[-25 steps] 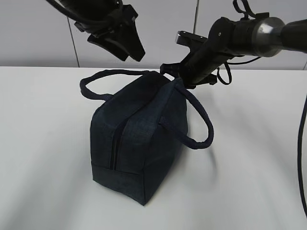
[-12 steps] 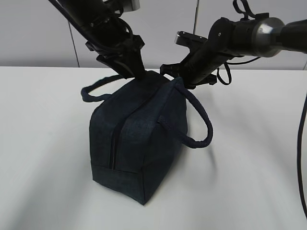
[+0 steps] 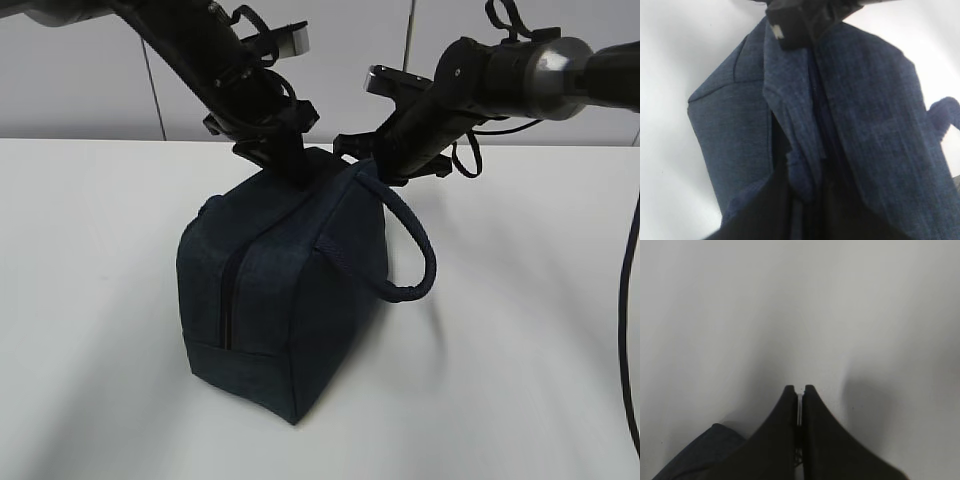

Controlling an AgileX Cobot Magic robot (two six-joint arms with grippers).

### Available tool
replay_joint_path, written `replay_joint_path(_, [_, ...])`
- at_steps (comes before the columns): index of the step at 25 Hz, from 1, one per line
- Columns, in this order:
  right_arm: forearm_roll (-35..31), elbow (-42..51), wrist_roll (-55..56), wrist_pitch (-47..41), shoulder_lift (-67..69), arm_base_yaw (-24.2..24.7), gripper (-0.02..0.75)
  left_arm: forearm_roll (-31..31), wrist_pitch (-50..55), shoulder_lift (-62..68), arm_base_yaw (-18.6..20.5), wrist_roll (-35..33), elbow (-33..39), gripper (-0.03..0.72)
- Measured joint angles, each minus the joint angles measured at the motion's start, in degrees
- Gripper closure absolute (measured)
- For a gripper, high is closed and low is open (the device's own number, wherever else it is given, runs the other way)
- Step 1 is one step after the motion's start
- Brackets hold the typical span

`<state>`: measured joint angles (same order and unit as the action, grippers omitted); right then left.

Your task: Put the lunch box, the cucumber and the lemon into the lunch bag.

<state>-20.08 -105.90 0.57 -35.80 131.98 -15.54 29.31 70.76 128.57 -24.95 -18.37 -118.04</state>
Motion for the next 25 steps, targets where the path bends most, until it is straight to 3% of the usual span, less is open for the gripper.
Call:
replay_joint_path(2, [0.0,0.0,0.0,0.13,0.0,0.0,0.738,-0.68,0.11,0.0,-0.1,0.0,-0.56,0.65])
replay_joint_path(4, [0.0,0.0,-0.04,0.15,0.0,0.06,0.738,-1.3,0.19,0.0,-0.1,0.0,-1.27,0.659])
replay_joint_path(25, [-0.63,-0.13,-0.04,0.62,-0.1,0.06,0.738,-2.85,0.46,-2.4,-0.42,0.48,-2.2,0.664])
